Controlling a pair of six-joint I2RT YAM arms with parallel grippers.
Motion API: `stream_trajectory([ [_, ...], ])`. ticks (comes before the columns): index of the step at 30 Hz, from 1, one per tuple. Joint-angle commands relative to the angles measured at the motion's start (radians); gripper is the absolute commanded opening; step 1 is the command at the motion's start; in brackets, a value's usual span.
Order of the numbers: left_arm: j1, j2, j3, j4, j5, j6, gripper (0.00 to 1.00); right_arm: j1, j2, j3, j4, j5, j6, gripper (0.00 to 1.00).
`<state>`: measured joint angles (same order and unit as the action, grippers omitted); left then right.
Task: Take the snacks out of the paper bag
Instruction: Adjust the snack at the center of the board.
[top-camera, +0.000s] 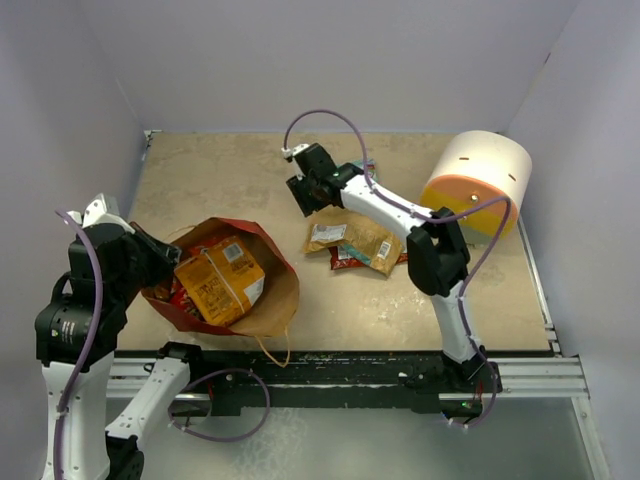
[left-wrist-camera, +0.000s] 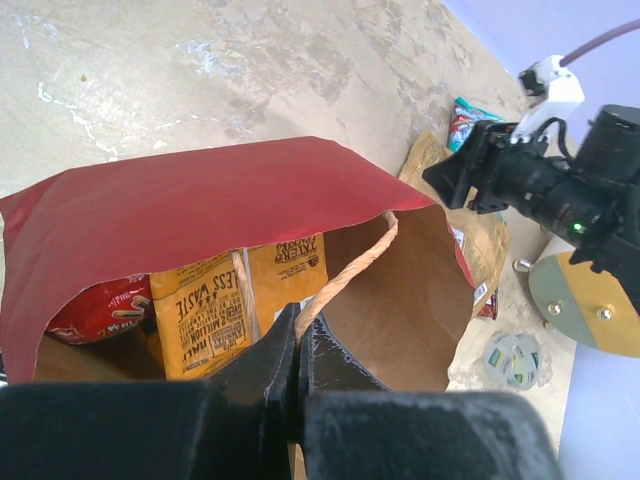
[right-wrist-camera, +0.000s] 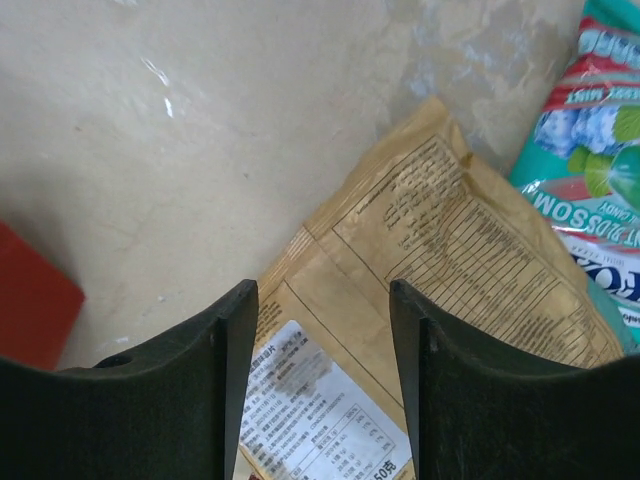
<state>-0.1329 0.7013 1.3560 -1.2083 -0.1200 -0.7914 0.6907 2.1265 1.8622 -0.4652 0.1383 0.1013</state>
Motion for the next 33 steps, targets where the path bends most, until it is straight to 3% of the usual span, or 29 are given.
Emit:
stream_trajectory([
  [1,-0.005,0.011,0.023,0.012,-0.016,0.018,0.00,0.046,0.052,0.110,-0.185,0.205,-0.006,0.59],
  [9,-0.004,0.042,0.027,0.023,-0.028,0.035,0.00,0.090,0.050,0.019,-0.194,0.207,-0.016,0.56],
  [14,-0.004,0.041,0.014,0.028,-0.028,0.031,0.00,0.093,-0.020,-0.132,-0.158,0.151,-0.059,0.49],
  [21,-0.004,0.032,-0.009,0.033,-0.039,0.026,0.00,0.095,-0.144,-0.284,-0.080,0.059,-0.113,0.48],
  [33,-0.004,0.043,-0.005,0.036,-0.035,0.054,0.00,0.095,-0.241,-0.391,-0.094,-0.112,0.019,0.49],
])
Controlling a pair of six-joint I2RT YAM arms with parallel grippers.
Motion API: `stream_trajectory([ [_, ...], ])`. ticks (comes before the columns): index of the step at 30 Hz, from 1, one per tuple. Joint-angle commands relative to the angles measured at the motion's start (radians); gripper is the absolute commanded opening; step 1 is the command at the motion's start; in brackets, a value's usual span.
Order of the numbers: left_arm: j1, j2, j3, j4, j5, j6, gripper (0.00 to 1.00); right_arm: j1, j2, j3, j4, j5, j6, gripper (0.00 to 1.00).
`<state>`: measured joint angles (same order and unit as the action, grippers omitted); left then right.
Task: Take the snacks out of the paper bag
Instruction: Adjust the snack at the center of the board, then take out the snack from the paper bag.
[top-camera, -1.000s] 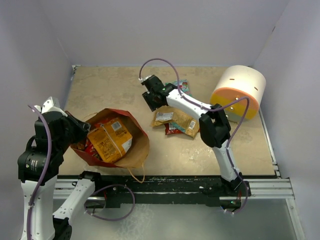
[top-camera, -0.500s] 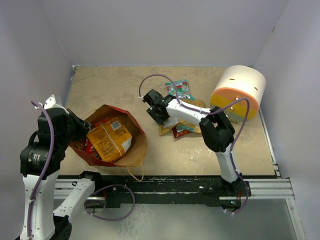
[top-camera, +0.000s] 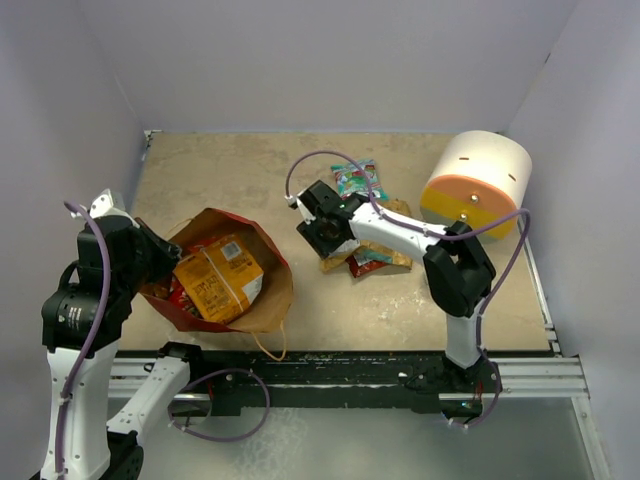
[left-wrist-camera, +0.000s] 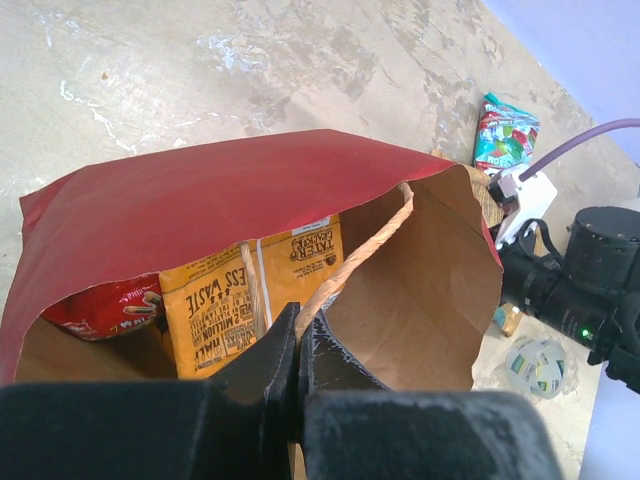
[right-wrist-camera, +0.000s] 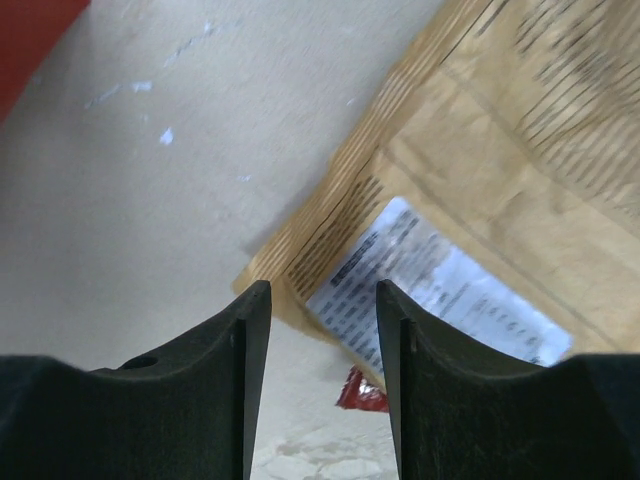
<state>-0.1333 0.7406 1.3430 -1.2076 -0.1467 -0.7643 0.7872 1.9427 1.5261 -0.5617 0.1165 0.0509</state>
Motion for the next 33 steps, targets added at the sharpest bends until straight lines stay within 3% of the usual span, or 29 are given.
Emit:
stream_trajectory([
  [1,-0.005,0.001,0.010,0.033,-0.007,0.029,0.00,-0.001,-0.067,-0.068,-0.002,-0.111,0.081,0.50],
  [9,-0.004,-0.018,0.009,0.034,0.021,0.054,0.00,-0.005,-0.128,-0.102,-0.008,-0.201,0.130,0.51],
  [14,-0.004,-0.034,0.013,0.052,0.051,0.081,0.00,-0.002,-0.215,-0.118,0.025,-0.152,0.136,0.50],
  [22,-0.004,-0.087,0.003,0.099,0.084,0.115,0.00,0.009,-0.496,-0.119,0.326,-0.257,-0.006,0.54],
  [28,-0.004,-0.092,0.008,0.113,0.103,0.097,0.00,0.099,-0.732,-0.347,0.738,-0.656,-0.412,0.61],
  [30,-0.004,-0.089,0.011,0.120,0.110,0.094,0.00,0.157,-0.743,-0.368,0.753,-0.712,-0.561,0.65],
  [33,-0.004,-0.073,0.024,0.116,0.110,0.089,0.00,0.229,-0.660,-0.287,0.627,-0.740,-0.725,0.66],
])
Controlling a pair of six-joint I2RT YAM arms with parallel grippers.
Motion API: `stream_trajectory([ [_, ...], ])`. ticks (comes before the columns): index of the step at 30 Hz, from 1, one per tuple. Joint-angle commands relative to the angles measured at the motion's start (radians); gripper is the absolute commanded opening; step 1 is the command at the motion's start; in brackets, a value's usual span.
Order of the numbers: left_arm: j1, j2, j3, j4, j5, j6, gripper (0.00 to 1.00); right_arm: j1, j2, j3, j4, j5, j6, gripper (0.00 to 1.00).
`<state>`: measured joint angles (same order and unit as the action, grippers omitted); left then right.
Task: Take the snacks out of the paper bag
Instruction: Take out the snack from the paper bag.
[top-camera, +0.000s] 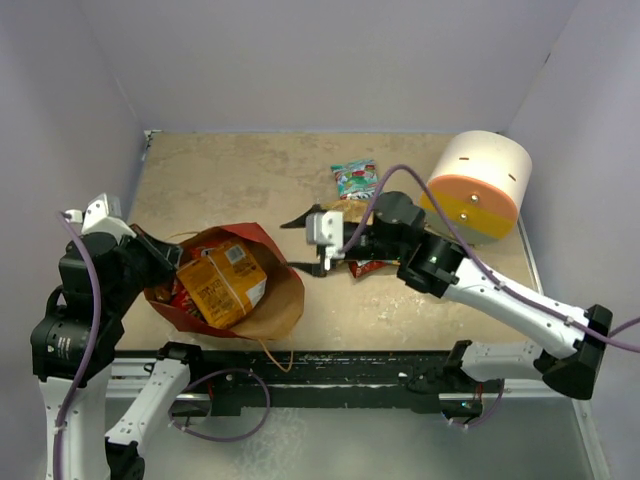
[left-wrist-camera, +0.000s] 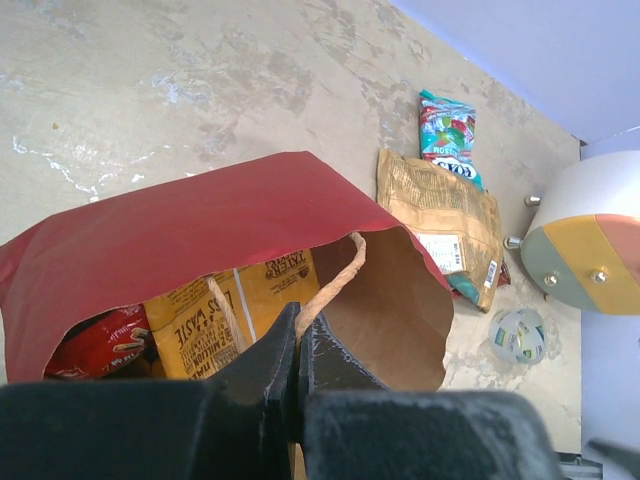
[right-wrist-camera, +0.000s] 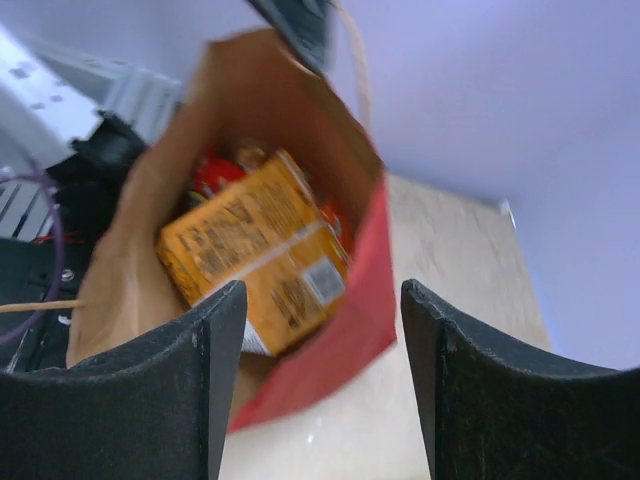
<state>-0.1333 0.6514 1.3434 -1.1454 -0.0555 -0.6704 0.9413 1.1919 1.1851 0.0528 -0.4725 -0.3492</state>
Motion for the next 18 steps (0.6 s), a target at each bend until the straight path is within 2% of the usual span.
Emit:
stream_trajectory([
  [1,-0.004,0.024,0.028,0.051,0.021,-0.007,0.00,0.111,0.131,0.097,-0.047,-0.143,-0.372,0.65],
  [3,-0.003,0.040,0.037,0.049,0.026,-0.007,0.00,0.167,0.206,0.160,-0.116,-0.111,-0.446,0.65],
  [7,-0.003,0.058,0.050,0.042,0.030,-0.007,0.00,0.239,0.317,0.201,-0.090,-0.063,-0.506,0.67],
  [11,-0.003,0.065,0.052,0.044,0.049,-0.007,0.00,0.260,0.439,0.277,-0.077,-0.013,-0.494,0.68],
  [18,-0.003,0.078,0.064,0.055,0.090,-0.005,0.00,0.261,0.589,0.355,-0.093,0.148,-0.511,0.76],
])
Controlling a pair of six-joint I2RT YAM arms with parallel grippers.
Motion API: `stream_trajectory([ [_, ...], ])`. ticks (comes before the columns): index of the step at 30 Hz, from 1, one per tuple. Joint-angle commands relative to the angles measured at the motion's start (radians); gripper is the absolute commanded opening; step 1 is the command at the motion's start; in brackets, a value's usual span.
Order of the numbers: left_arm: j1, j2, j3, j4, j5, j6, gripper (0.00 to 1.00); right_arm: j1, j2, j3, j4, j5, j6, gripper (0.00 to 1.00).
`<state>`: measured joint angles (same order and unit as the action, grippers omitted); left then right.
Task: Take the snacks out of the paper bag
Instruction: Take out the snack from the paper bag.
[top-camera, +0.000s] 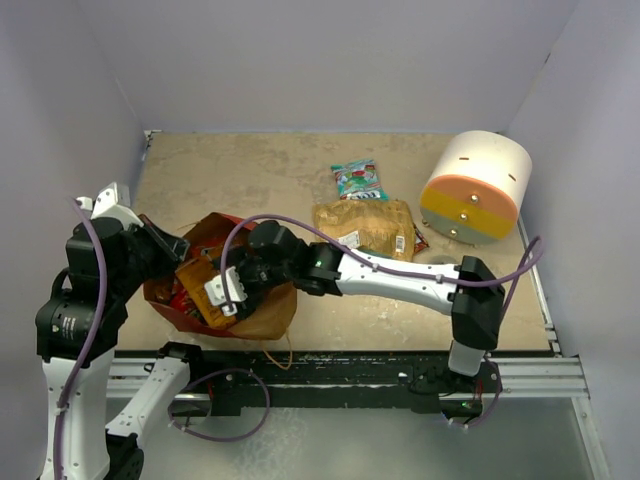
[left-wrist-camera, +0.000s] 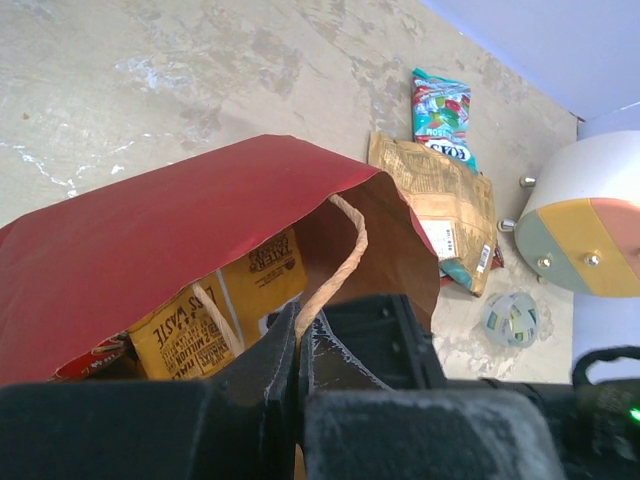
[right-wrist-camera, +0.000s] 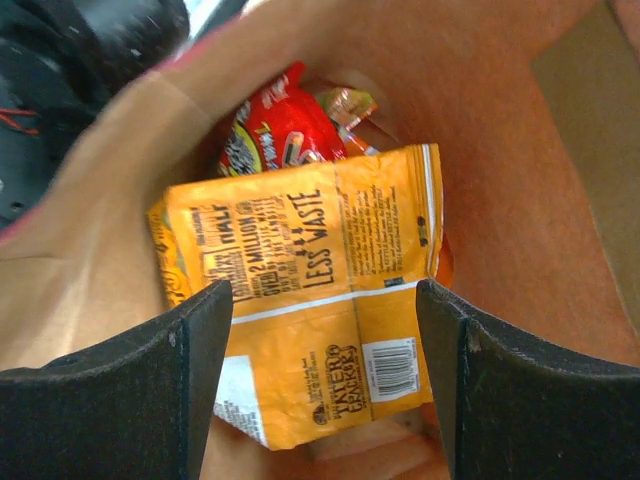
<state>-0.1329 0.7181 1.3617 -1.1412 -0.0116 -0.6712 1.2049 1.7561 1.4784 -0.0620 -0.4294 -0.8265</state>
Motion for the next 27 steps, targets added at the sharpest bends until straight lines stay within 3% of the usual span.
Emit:
stream_trajectory([
  [1,-0.005,0.011,0.048,0.052,0.052,-0.004,0.00,-0.002,0.040,0.066,0.022,0.111,-0.034,0.79],
  [3,-0.004,0.010,0.058,0.054,0.066,-0.002,0.00,-0.001,0.067,0.083,0.024,0.122,-0.047,0.89],
  [7,-0.004,0.003,0.067,0.060,0.099,0.000,0.00,-0.004,0.126,0.140,0.001,0.117,-0.075,0.91],
  [9,-0.005,-0.001,0.065,0.069,0.120,-0.001,0.00,-0.004,0.155,0.168,-0.011,0.117,-0.081,1.00],
  [27,-0.005,-0.014,0.111,0.068,0.149,0.042,0.00,-0.043,0.230,0.198,0.003,0.088,-0.097,1.00],
])
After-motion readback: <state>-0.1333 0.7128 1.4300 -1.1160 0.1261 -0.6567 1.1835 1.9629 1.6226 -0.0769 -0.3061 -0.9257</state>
